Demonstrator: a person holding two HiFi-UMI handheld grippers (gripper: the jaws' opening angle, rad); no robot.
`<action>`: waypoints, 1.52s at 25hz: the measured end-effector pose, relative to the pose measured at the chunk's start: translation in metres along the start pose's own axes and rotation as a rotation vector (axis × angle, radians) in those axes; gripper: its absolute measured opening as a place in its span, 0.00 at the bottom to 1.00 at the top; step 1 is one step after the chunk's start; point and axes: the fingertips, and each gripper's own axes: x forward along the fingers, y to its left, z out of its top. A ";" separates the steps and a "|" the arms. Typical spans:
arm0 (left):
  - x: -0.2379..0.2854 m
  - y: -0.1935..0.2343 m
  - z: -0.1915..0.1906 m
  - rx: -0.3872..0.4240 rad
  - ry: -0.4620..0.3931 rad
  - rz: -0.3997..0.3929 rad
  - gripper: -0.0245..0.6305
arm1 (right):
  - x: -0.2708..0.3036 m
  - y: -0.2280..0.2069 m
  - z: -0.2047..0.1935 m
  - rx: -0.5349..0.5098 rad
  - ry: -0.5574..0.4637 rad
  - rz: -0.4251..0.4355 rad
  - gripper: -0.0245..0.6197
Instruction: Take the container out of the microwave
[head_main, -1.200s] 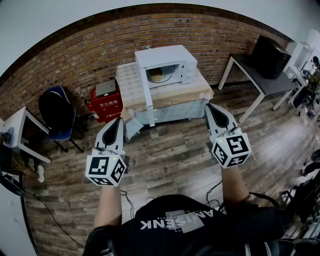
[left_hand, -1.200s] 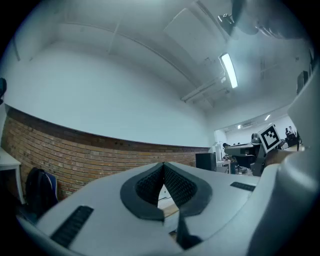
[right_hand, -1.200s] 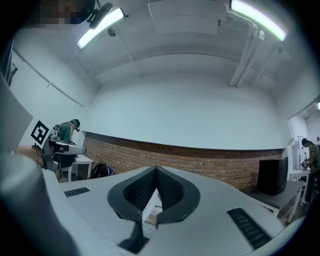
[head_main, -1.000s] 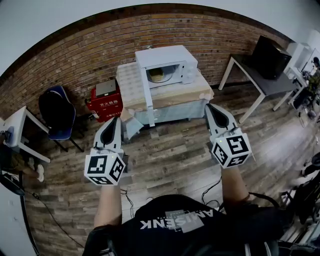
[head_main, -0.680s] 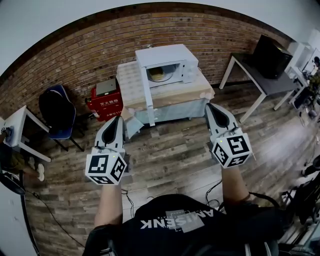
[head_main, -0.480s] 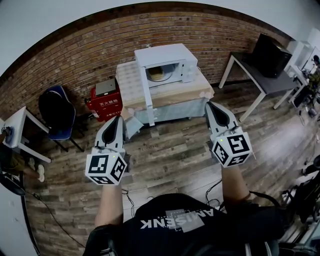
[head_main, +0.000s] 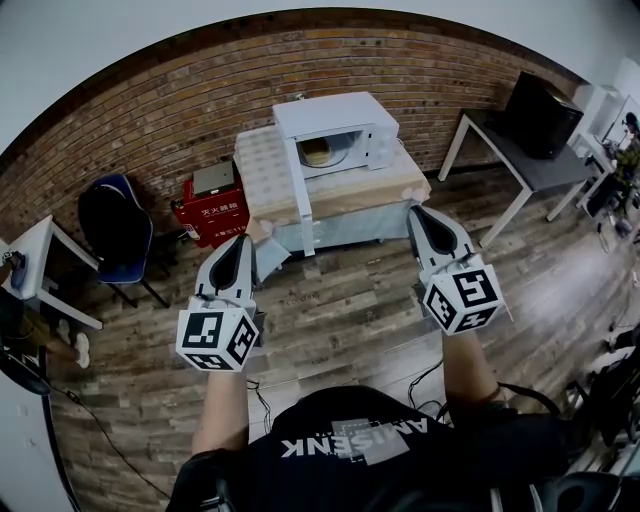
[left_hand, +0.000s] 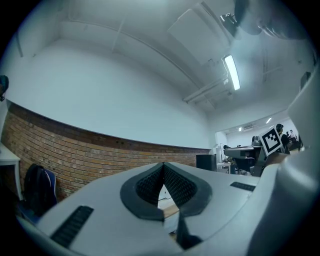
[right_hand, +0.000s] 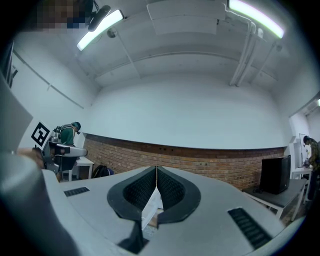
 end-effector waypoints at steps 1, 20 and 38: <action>-0.001 0.003 0.000 -0.004 0.000 -0.001 0.06 | 0.002 0.002 0.000 -0.003 0.005 -0.004 0.10; -0.016 0.063 -0.026 -0.055 -0.007 -0.046 0.06 | 0.035 0.058 -0.015 -0.053 0.039 -0.019 0.10; 0.116 0.069 -0.046 -0.016 0.012 0.042 0.06 | 0.156 -0.049 -0.036 -0.043 -0.005 0.075 0.10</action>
